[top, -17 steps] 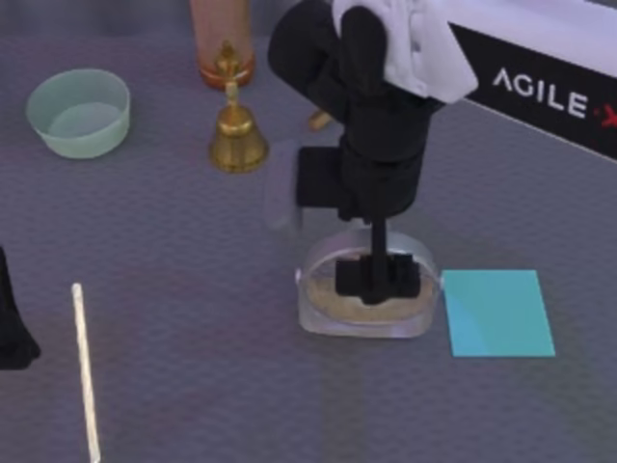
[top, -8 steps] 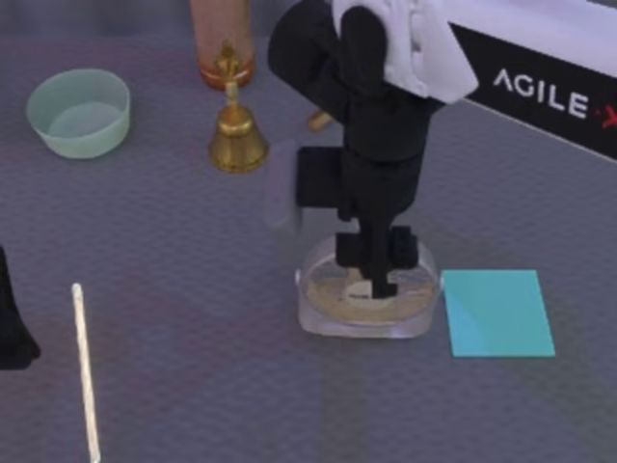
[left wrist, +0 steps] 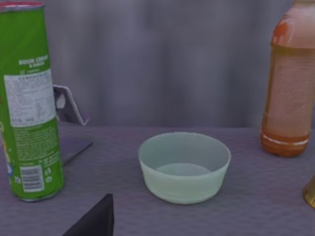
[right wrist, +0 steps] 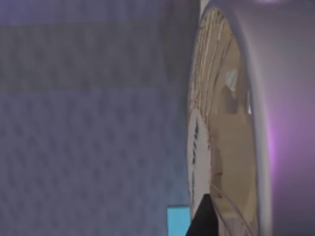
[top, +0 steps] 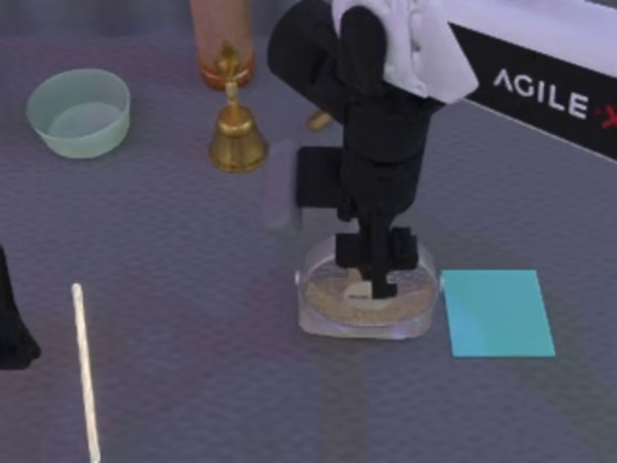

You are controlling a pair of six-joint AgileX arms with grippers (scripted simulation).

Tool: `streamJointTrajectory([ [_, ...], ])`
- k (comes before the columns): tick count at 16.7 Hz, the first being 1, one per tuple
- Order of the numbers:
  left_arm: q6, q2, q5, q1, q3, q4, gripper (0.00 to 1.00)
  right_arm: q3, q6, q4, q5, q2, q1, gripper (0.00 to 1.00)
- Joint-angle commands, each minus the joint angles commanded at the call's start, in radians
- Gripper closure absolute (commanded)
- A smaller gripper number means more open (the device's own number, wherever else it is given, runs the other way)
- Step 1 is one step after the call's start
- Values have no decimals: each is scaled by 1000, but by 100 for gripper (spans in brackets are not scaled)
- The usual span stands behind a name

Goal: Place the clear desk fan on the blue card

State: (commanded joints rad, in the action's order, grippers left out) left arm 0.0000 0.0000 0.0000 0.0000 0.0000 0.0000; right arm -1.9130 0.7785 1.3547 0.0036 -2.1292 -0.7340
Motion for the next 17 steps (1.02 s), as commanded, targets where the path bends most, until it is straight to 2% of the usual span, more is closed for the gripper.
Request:
streamJointTrajectory([
  [4,0,0,0,0,0,0,0,-18,0,17,0,-5,0,100],
  [11,0,0,0,0,0,0,0,-246,0,214,0,-33,-6,100],
  [17,0,0,0,0,0,0,0,-234,9,210,0,-17,7,100],
])
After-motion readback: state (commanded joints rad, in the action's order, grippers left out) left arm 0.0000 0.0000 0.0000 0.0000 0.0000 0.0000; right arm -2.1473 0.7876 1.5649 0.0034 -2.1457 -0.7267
